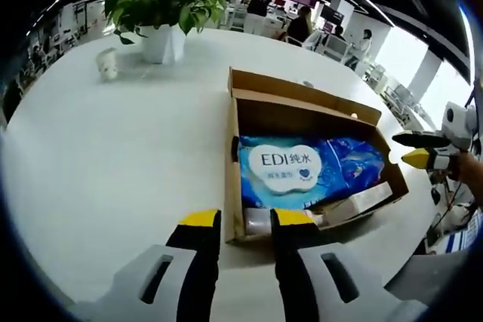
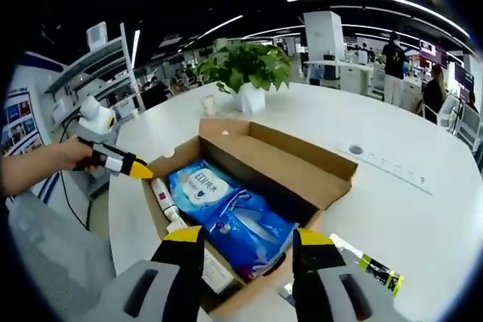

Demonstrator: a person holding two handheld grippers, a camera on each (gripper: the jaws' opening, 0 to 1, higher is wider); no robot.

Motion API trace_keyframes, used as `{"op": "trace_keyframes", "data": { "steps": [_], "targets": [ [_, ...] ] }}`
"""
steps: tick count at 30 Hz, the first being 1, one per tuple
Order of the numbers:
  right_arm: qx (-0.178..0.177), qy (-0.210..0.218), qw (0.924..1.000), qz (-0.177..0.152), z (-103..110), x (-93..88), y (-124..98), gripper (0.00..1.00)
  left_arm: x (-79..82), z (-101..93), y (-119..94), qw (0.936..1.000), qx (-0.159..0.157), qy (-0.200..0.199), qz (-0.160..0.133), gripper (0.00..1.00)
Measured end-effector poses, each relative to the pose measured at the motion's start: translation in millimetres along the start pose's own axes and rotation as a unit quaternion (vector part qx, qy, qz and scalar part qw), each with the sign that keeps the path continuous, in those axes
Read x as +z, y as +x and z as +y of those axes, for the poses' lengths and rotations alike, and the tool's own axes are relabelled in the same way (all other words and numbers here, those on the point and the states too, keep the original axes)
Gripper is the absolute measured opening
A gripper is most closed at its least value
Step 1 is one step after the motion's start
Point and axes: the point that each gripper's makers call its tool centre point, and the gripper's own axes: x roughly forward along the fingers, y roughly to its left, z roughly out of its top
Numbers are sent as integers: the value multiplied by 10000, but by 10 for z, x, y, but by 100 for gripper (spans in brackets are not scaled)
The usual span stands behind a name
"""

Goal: Operate the shoe box by opening the lid, removing the specified soft item, and placing it in the target area until the item is outside and the box remains undamaged.

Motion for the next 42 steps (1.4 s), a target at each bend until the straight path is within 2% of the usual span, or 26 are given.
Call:
{"op": "trace_keyframes", "data": {
  "steps": [3, 8, 12, 18, 25, 31, 35, 42],
  "targets": [
    [14, -15, 10000, 32, 30, -10, 92, 39, 7, 33, -2, 9999, -2, -136, -54, 18],
    [27, -53, 10000, 59, 89, -9, 243, 34, -6, -11, 5, 9989, -180, -423, -133, 13],
    [36, -85, 9999, 88, 140, -19, 340, 30, -1, 28, -8, 9992, -56, -384, -138, 6],
    [71, -5, 9998, 163, 196, -49, 488, 26, -3, 14, -3, 9984, -70, -528, -161, 5],
    [144, 46, 9996, 246, 316, -59, 662, 25, -3, 8, -5, 9989, -13, -450, -95, 5],
    [183, 65, 9992, 349, 384, -46, 834, 21, 26, 84, 32, 9988, -30, -469, -101, 5],
    [-20, -83, 9990, 449, 340, -56, 926, 21, 39, 112, 49, 9990, -26, -440, -96, 5],
    [-42, -40, 9978, 656, 355, -108, 1083, 20, 48, 137, 61, 9991, -5, -416, -89, 5]
  ]
}}
